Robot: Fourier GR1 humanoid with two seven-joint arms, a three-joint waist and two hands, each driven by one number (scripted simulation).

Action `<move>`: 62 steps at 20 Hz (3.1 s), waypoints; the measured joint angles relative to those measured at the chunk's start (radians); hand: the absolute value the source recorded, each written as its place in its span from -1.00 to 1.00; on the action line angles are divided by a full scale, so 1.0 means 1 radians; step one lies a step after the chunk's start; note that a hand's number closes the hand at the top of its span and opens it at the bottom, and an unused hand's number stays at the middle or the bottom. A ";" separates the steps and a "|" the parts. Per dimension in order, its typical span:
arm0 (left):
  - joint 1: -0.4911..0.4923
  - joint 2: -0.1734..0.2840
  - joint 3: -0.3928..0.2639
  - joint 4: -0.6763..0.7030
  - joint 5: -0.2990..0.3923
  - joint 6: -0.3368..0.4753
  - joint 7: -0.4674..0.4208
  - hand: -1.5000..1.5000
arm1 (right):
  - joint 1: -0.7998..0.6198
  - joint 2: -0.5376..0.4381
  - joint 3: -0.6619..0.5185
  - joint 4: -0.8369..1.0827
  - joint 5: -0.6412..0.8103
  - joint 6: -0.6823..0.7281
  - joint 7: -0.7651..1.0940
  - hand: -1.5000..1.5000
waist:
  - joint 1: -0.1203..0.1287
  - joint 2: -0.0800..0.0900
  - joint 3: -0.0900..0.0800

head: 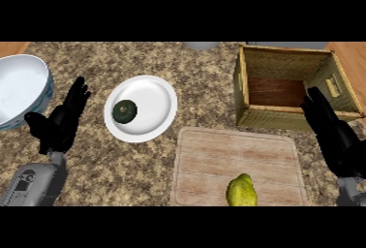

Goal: Pick the pear from the cutting board and place it in the basket

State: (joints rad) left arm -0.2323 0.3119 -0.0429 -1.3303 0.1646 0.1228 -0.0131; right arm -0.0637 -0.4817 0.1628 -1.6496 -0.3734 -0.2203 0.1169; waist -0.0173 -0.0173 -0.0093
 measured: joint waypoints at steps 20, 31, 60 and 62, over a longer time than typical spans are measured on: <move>0.049 0.077 0.064 -0.032 0.043 -0.066 0.177 0.00 | 0.272 0.346 -0.051 -0.346 -0.035 0.078 -0.594 -1.00 | 0.007 0.014 0.010; 0.047 0.081 0.072 -0.058 0.043 -0.063 0.214 0.00 | 0.450 -0.116 -0.338 -0.428 -0.045 0.139 -0.114 -1.00 | -0.005 0.015 0.007; 0.030 0.040 0.101 -0.078 -0.007 -0.092 0.244 0.00 | 0.592 0.130 -0.525 -0.082 0.056 0.808 -0.423 -1.00 | 0.011 0.016 0.010; 0.025 0.046 0.116 -0.072 -0.002 -0.103 0.249 0.00 | 0.595 0.191 -0.498 -0.102 0.106 0.776 -0.440 -1.00 | 0.011 0.016 0.009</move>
State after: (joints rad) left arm -0.2077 0.3583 0.0729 -1.4023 0.1625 0.0194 0.2361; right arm 0.5317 -0.2904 -0.3349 -1.7517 -0.2678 0.5560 -0.3227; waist -0.0058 -0.0010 0.0001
